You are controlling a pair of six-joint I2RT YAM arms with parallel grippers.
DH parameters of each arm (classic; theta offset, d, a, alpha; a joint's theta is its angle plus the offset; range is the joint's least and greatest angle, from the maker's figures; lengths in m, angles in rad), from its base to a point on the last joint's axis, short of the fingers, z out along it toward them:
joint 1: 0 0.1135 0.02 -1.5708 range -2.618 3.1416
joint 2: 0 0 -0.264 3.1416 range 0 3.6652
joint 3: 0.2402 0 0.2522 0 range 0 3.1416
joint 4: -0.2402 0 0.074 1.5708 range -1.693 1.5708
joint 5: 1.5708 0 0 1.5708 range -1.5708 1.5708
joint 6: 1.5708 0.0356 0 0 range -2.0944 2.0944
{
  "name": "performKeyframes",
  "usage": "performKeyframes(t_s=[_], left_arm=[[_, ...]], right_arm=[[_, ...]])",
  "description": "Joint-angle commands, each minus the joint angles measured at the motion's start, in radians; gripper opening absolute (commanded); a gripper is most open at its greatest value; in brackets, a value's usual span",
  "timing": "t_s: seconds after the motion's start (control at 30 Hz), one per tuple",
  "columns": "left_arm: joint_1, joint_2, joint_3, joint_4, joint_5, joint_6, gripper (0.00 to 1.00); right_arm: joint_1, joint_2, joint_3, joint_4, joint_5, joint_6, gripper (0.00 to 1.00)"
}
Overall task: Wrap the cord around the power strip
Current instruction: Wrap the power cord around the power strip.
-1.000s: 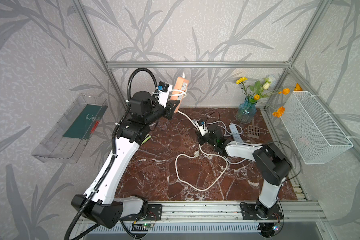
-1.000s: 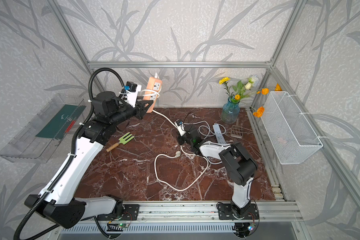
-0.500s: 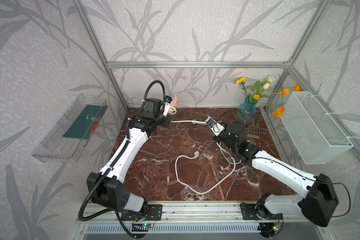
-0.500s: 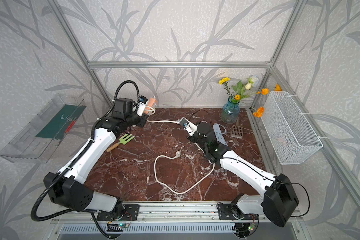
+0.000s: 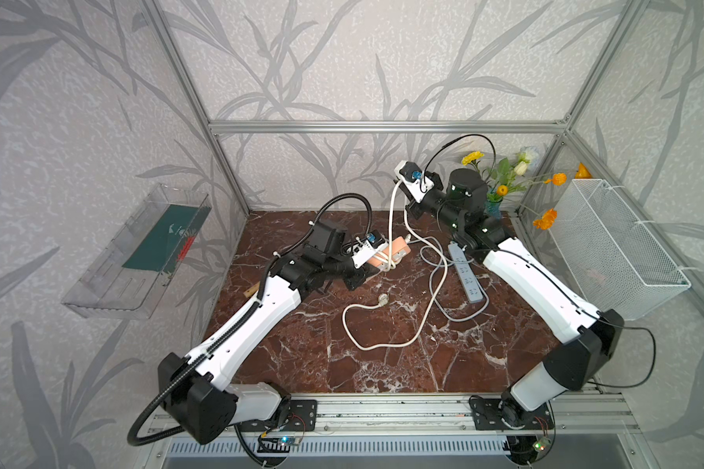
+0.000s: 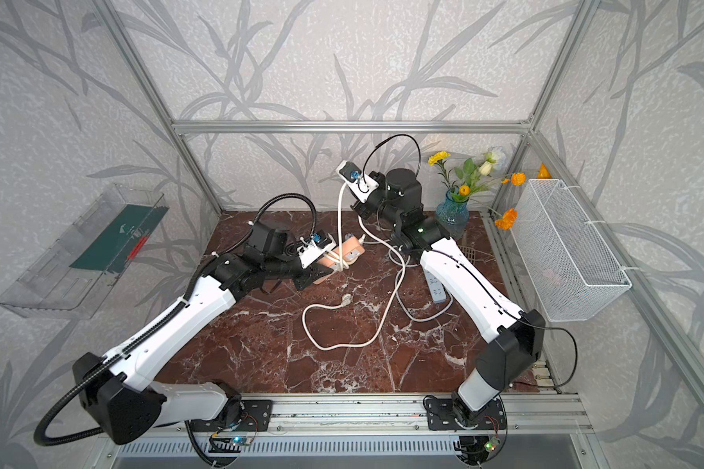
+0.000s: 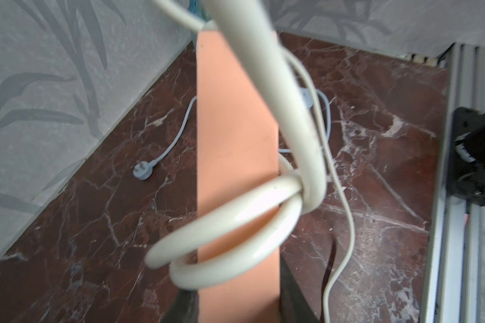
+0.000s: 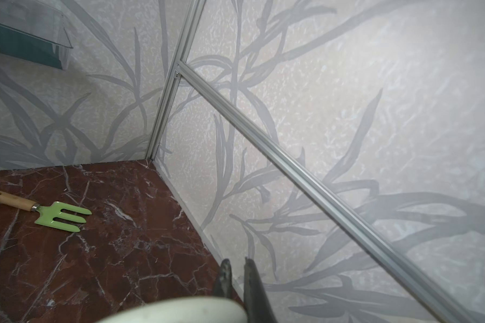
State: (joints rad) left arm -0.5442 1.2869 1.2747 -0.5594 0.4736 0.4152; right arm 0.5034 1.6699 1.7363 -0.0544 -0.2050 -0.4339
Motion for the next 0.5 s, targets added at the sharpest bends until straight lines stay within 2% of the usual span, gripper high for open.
performKeyframes(t_s=[0.0, 0.1, 0.23, 0.33, 0.47], left_arm=[[-0.032, -0.050, 0.011, 0.022, 0.227, 0.003, 0.00], [-0.044, -0.055, 0.061, 0.087, 0.308, -0.053, 0.00], [0.011, -0.067, 0.068, 0.337, 0.326, -0.210, 0.00], [0.073, -0.049, 0.077, 0.494, 0.293, -0.317, 0.00], [0.085, -0.006, 0.135, 0.493, 0.177, -0.312, 0.00]], right_arm=[[-0.077, 0.115, 0.102, -0.028, -0.158, 0.175, 0.00], [-0.090, 0.203, 0.110, -0.028, -0.213, 0.228, 0.00], [-0.092, 0.265, -0.018, 0.082, -0.204, 0.324, 0.00], [-0.091, 0.298, -0.120, 0.199, -0.175, 0.412, 0.00], [-0.074, 0.345, -0.189, 0.309, -0.123, 0.491, 0.03]])
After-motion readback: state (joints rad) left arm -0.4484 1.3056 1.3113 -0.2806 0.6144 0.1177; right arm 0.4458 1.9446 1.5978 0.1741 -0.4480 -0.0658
